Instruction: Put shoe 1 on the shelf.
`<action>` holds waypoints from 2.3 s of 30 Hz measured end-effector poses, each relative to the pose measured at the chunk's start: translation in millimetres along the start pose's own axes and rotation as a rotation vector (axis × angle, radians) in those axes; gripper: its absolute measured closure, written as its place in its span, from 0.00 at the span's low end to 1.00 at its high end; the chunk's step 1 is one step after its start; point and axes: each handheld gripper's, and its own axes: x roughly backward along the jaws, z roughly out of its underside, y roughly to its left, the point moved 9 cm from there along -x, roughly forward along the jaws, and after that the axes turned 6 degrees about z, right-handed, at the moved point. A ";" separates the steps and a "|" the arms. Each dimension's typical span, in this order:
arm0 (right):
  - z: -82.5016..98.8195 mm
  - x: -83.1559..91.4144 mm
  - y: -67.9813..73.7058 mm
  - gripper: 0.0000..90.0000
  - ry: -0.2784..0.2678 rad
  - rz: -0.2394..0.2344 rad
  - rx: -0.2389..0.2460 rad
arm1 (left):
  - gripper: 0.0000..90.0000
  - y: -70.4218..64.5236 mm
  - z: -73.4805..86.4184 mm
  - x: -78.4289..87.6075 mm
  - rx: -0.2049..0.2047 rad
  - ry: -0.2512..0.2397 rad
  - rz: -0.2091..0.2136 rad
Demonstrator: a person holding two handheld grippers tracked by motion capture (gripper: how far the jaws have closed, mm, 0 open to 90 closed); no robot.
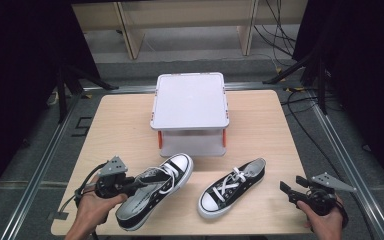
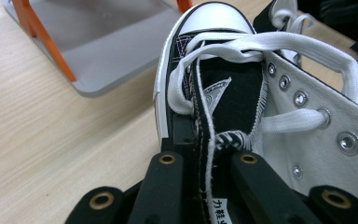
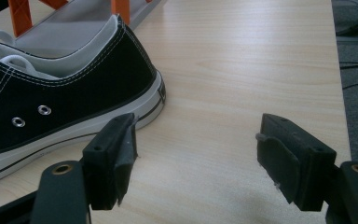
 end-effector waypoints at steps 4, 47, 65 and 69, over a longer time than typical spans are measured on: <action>-1.4 0.2 -3.1 0.32 -0.013 0.027 0.026 | 0.95 -1.8 -15.4 9.0 -0.025 0.023 -0.006; -2.0 -2.6 -2.0 0.32 -0.024 0.009 0.007 | 0.95 94.4 -197.4 -18.0 0.123 -0.040 -0.257; -3.4 -2.9 1.5 0.32 -0.031 -0.008 0.017 | 0.95 135.8 -223.8 -77.6 0.300 -0.063 -0.405; -2.8 -2.9 -0.6 0.32 -0.028 0.004 0.025 | 0.95 140.3 -226.0 -84.1 0.328 -0.069 -0.429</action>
